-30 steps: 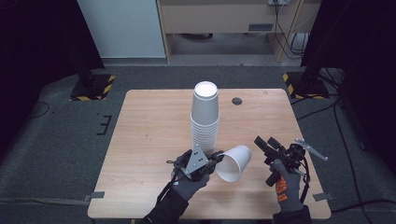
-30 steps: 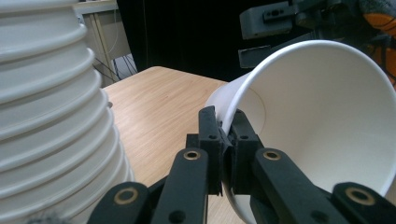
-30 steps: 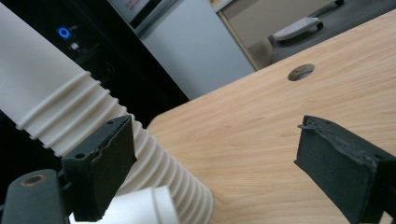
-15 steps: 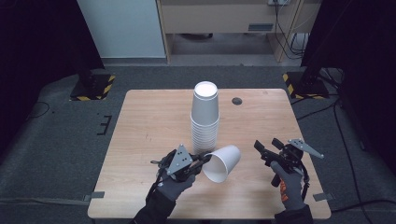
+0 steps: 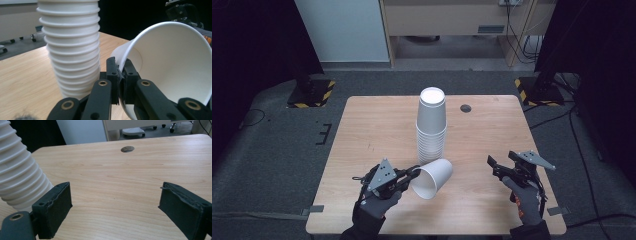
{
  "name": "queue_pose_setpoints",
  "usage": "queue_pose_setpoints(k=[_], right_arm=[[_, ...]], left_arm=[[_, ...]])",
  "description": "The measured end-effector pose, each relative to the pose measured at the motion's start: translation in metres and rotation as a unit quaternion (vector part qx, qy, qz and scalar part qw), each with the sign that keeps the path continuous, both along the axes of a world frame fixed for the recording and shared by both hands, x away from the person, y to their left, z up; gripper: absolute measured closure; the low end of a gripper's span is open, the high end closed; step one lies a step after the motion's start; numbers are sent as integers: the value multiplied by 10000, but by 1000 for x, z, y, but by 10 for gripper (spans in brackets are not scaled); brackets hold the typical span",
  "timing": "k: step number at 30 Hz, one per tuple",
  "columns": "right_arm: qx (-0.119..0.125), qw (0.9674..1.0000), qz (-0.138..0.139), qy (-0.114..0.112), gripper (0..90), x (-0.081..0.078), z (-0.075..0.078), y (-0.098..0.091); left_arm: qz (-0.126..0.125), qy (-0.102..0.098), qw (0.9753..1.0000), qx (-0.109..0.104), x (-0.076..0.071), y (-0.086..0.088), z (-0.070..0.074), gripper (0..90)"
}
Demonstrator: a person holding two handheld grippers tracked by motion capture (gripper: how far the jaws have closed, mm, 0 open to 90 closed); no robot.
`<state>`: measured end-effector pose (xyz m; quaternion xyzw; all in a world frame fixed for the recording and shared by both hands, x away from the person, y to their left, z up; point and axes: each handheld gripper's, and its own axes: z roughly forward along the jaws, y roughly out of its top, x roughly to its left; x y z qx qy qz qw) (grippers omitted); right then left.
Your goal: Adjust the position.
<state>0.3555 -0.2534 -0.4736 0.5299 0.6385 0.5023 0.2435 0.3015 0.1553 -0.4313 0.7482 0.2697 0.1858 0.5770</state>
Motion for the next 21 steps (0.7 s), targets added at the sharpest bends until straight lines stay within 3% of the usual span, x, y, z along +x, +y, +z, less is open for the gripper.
queue_pose_setpoints(k=[11,21], right_arm=[[-159,9999,-10,43,104,1,-2,0],[-246,9996,5,101,103,2,-4,2]], left_arm=[[136,197,9997,67,-9,26,-7,858],[511,328,9982,13,-12,58,-7,857]])
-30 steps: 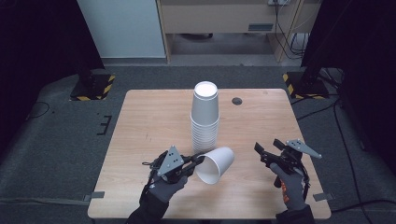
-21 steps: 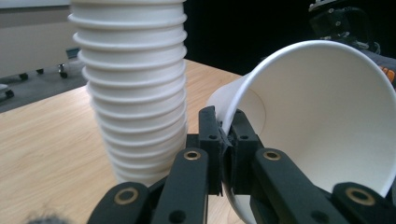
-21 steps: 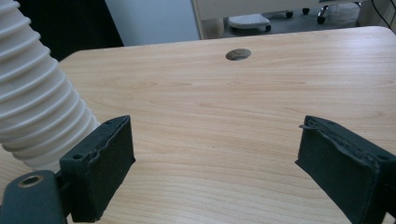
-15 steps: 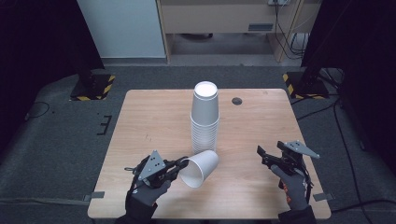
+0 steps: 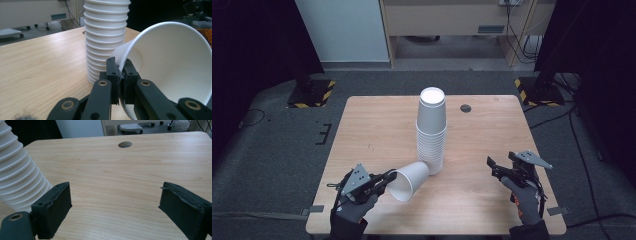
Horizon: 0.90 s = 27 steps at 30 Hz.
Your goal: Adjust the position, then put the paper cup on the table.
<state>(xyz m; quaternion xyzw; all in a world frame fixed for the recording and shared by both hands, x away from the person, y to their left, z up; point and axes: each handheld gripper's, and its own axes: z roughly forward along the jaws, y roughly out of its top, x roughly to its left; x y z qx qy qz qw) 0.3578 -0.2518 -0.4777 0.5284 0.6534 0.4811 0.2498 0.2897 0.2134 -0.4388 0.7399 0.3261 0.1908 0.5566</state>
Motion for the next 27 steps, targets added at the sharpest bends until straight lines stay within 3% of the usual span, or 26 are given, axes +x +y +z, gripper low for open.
queue_pose_setpoints(k=[15,18,19,22,23,27], right_arm=[[-16,10000,-41,66,104,0,-1,-3],[-44,9999,-68,82,104,1,-2,-3],[-52,9999,-66,106,104,2,-3,-4],[-121,9998,-79,105,104,2,-3,-4],[-173,9998,-69,107,104,2,-3,-5],[-319,9994,-82,143,104,3,-6,-6]], left_arm=[[637,192,9978,-67,2,33,3,858],[854,252,9960,-33,4,41,3,858],[1012,306,9944,-12,6,47,2,858],[1131,349,9930,17,8,52,2,858],[1262,407,9912,18,10,58,1,858],[1445,523,9881,99,16,67,0,858]])
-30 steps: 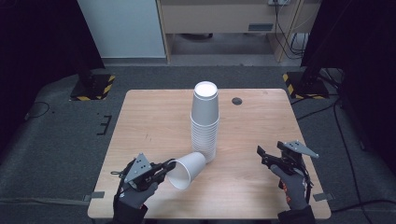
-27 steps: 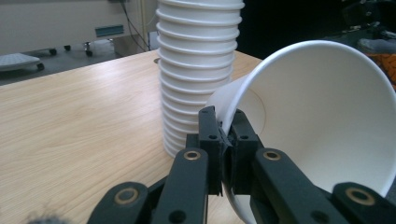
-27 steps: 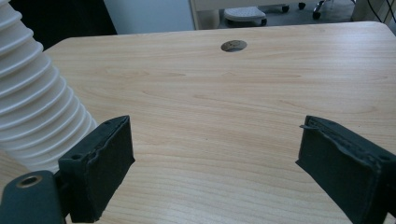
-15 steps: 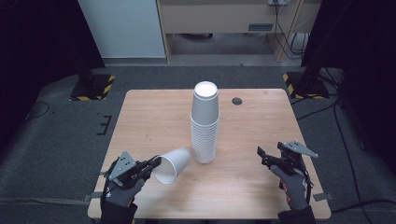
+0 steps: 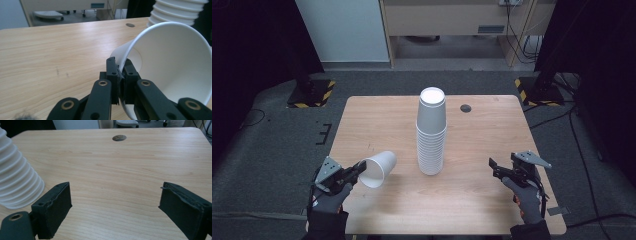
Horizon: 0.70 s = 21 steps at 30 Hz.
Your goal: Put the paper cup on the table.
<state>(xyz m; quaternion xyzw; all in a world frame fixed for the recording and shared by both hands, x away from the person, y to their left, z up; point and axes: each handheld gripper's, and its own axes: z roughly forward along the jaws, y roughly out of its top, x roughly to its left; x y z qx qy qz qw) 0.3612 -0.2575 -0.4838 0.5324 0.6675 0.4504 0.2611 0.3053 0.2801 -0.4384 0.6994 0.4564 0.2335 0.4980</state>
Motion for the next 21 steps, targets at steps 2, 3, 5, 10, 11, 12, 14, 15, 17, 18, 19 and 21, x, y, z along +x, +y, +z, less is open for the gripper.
queue_pose_setpoints(k=[2,3,5,10,11,12,14,15,17,18,19,21], right_arm=[[-107,9999,-1,41,104,0,-1,-1],[-135,9999,6,56,104,0,-2,-2],[-146,9999,5,64,104,0,-3,-3],[-231,9997,17,127,104,1,-5,-4],[-239,9996,27,135,104,1,-5,-4],[-250,9996,44,144,104,2,-5,-4],[-260,9995,52,159,104,2,-5,-4],[-274,9995,50,167,104,3,-6,-4],[-290,9994,32,171,104,3,-6,-4],[-296,9994,29,174,104,3,-6,-4],[-301,9994,29,174,104,3,-6,-4],[-313,9993,36,178,104,2,-6,-4]], left_arm=[[87,62,9999,39,3,3,0,858],[108,88,9999,42,4,4,0,858],[164,168,9997,42,7,6,-1,858],[301,357,9988,133,15,12,-1,858],[353,450,9981,217,18,15,1,858],[365,499,9978,255,19,16,3,858],[417,636,9964,381,22,18,6,858],[432,713,9955,451,24,19,7,858],[443,769,9947,510,25,20,8,858],[473,915,9929,599,29,22,9,857],[478,990,9918,647,31,23,9,858],[495,1127,9897,731,34,25,10,858]])
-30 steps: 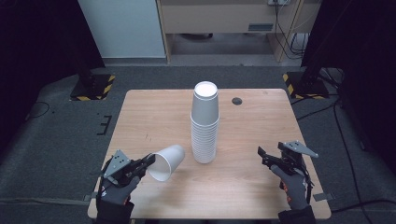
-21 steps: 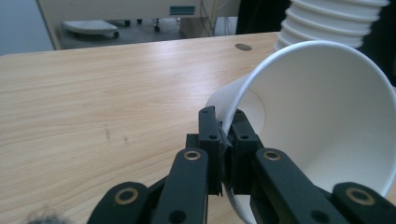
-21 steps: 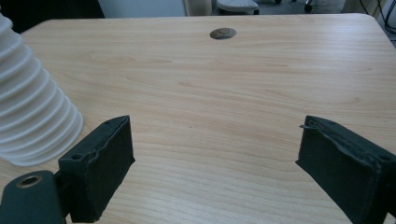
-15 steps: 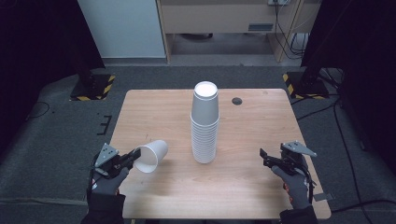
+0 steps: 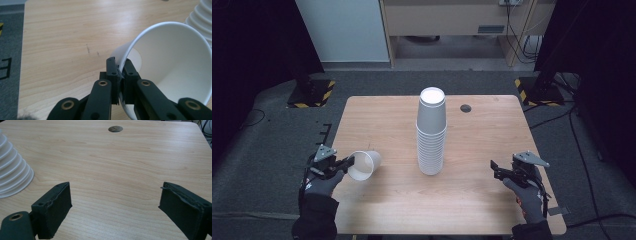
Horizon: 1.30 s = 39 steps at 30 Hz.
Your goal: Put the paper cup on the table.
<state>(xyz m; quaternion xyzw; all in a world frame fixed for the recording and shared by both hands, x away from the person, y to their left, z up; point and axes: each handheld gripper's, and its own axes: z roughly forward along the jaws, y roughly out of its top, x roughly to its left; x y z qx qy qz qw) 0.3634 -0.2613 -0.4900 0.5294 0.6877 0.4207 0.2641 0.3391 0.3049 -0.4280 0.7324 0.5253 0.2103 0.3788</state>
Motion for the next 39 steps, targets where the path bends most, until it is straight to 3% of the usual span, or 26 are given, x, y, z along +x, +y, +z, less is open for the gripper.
queue_pose_setpoints(k=[3,6,14,23,25,29,31,36,39], right_arm=[[-21,10000,14,5,104,0,0,0],[-26,10000,-8,6,104,0,0,1],[-55,10000,8,37,104,0,-1,1],[-75,9999,47,75,104,1,-1,2],[-74,9999,44,55,104,0,-1,2],[-55,10000,39,54,104,0,-1,2],[-63,9999,51,59,104,0,-1,2],[-69,9999,64,70,104,1,-1,2],[-66,9999,67,65,104,0,-1,2]], left_arm=[[1,122,9999,101,3,1,2,858],[36,401,9988,262,8,5,5,858],[153,936,9941,534,19,8,11,858],[223,1615,9845,648,29,12,16,858],[222,1782,9816,645,30,12,17,858],[202,2188,9729,716,34,11,18,858],[208,2306,9702,717,35,9,17,858],[231,2503,9652,725,39,7,14,857],[253,2542,9646,655,40,7,12,855]])
